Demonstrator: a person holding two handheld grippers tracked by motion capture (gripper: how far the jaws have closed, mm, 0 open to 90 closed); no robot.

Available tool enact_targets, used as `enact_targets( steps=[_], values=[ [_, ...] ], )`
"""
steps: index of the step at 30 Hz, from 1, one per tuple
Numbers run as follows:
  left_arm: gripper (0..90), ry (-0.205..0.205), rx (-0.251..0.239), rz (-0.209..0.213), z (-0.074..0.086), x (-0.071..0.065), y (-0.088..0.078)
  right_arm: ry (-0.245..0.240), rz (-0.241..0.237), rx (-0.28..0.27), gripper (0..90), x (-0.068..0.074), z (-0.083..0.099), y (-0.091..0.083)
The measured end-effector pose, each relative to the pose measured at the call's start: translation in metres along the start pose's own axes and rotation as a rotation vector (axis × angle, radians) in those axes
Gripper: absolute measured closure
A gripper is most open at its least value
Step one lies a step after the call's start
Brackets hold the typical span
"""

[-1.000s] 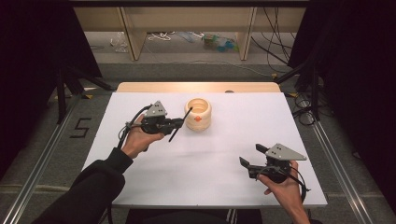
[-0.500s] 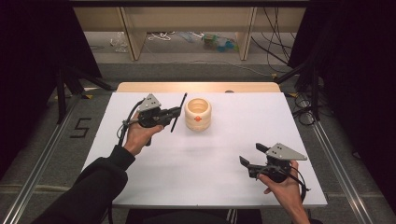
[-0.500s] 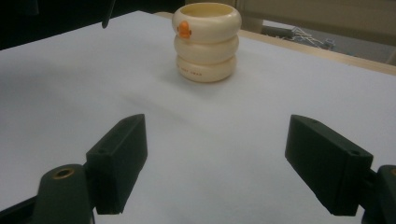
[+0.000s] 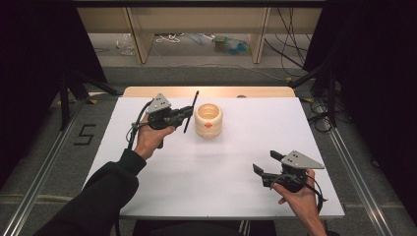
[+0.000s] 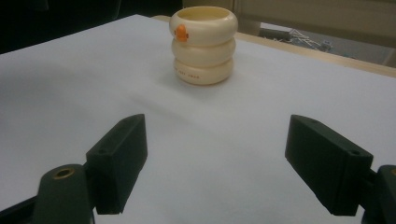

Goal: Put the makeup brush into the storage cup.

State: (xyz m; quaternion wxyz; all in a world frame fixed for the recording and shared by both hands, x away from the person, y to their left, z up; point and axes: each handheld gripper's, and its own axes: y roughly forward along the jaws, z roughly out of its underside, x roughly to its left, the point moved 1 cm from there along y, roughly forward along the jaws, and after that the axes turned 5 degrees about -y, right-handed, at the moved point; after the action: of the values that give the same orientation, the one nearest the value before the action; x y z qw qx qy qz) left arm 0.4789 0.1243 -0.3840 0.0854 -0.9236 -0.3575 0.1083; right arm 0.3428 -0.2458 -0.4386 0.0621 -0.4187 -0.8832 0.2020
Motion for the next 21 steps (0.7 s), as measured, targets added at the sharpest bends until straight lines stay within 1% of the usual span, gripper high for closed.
enact_targets(
  steps=[1, 2, 3, 6, 7, 8, 9, 14, 15, 17, 19, 21],
  values=[
    [83.6, 0.0, -0.005, -0.004, -0.001, 0.001, 0.001, 0.0, 0.003, -0.007, 21.8, 0.0, 0.0, 0.0],
    [83.6, -0.003, -0.009, -0.006, -0.001, 0.001, 0.002, -0.017, 0.01, -0.012, 21.8, -0.001, 0.0, 0.0],
    [83.6, -0.008, -0.015, -0.005, -0.002, 0.002, 0.003, -0.002, 0.004, -0.003, 21.8, 0.0, 0.0, 0.0],
    [83.6, -0.007, -0.027, -0.012, -0.006, 0.004, 0.003, 0.002, 0.0, 0.001, 21.8, 0.0, 0.0, 0.0],
    [83.6, -0.018, -0.034, -0.017, -0.007, 0.005, 0.004, 0.007, -0.004, -0.021, 21.8, 0.001, 0.0, 0.002],
    [83.6, -0.028, -0.039, -0.017, -0.009, 0.007, 0.004, 0.007, 0.003, -0.006, 21.8, 0.0, 0.0, 0.0],
    [83.7, -0.038, -0.046, -0.028, -0.01, 0.009, 0.006, 0.008, 0.002, -0.003, 21.8, 0.0, 0.0, 0.0],
    [83.6, -0.036, -0.049, -0.035, -0.013, 0.01, 0.011, 0.009, 0.002, -0.002, 21.8, 0.0, 0.0, 0.0],
    [83.6, -0.024, -0.049, -0.035, -0.014, 0.01, 0.012, 0.008, -0.001, 0.001, 21.8, 0.0, 0.0, 0.0],
    [83.6, -0.021, -0.051, -0.037, -0.016, 0.009, 0.013, 0.0, 0.005, -0.005, 21.8, 0.0, 0.0, 0.0],
    [83.6, -0.029, -0.061, -0.036, -0.018, 0.009, 0.015, 0.001, 0.002, -0.002, 21.8, 0.0, 0.0, 0.0],
    [83.6, -0.021, -0.078, -0.038, -0.022, 0.009, 0.021, -0.008, 0.011, -0.006, 21.8, -0.001, 0.0, -0.001]
  ],
)
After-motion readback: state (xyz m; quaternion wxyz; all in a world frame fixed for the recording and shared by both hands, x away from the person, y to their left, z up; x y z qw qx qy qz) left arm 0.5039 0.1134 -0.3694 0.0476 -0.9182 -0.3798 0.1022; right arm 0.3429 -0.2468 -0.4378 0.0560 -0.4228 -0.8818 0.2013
